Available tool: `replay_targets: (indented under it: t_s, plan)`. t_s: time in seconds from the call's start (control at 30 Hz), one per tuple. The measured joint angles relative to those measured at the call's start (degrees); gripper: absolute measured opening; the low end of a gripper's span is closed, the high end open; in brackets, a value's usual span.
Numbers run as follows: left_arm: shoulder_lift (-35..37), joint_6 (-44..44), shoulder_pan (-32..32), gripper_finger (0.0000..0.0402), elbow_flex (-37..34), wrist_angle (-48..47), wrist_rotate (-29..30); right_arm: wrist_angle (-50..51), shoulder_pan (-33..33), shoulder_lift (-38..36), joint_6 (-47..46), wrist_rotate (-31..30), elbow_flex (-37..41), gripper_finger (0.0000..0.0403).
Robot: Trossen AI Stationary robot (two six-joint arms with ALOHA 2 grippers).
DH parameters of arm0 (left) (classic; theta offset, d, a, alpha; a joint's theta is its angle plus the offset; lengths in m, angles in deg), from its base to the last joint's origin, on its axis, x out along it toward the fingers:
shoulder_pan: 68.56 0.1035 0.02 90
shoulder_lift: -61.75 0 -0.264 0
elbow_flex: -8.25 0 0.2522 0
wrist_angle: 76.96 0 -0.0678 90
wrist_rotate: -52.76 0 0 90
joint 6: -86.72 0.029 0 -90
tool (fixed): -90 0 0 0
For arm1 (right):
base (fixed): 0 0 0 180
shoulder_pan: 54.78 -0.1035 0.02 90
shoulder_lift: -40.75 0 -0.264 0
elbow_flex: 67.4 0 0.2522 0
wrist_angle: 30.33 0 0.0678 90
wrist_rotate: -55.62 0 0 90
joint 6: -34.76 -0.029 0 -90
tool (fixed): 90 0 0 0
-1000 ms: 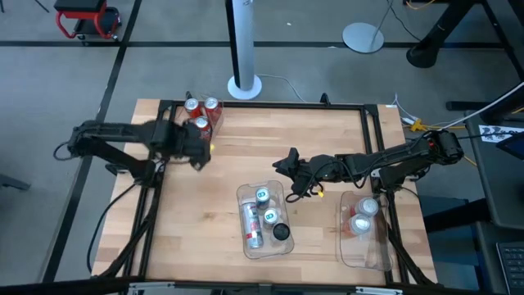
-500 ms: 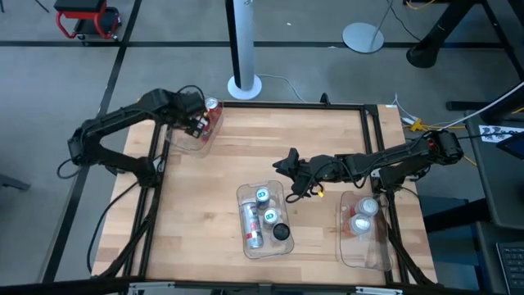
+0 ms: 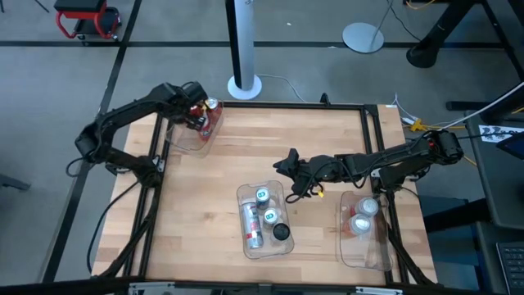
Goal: Sort soda cans
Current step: Put the orange soda can into the top transparent bin
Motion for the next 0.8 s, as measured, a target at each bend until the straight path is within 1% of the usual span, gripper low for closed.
replay_targets:
  t_s: [0.1, 0.33, 0.43, 0.67, 0.8]
  plan:
    - [0.0, 1.4, 1.9, 0.0289, -2.4, 2.7, -3.2, 0.0, 0.0, 0.0, 0.0, 0.0, 0.0, 0.0154]
    - [0.0, 3.7, 5.4, 0.0289, -8.2, 7.6, -5.6, -0.1, 0.0, 0.0, 0.0, 0.0, 0.0, 0.0154]
    - [0.0, 5.4, 6.5, 0.0289, -10.5, 10.6, -9.1, -0.2, 0.0, 0.0, 0.0, 0.0, 0.0, 0.0154]
    - [-0.2, 6.8, 7.5, 0.0290, -12.4, 12.0, -8.8, -0.2, 0.0, 0.0, 0.0, -0.1, 0.0, 0.0154]
    - [-0.2, 7.7, 7.5, 0.0336, -12.4, 12.9, -8.6, -0.2, 0.0, 0.0, 0.0, -0.1, 0.0, 0.0154]
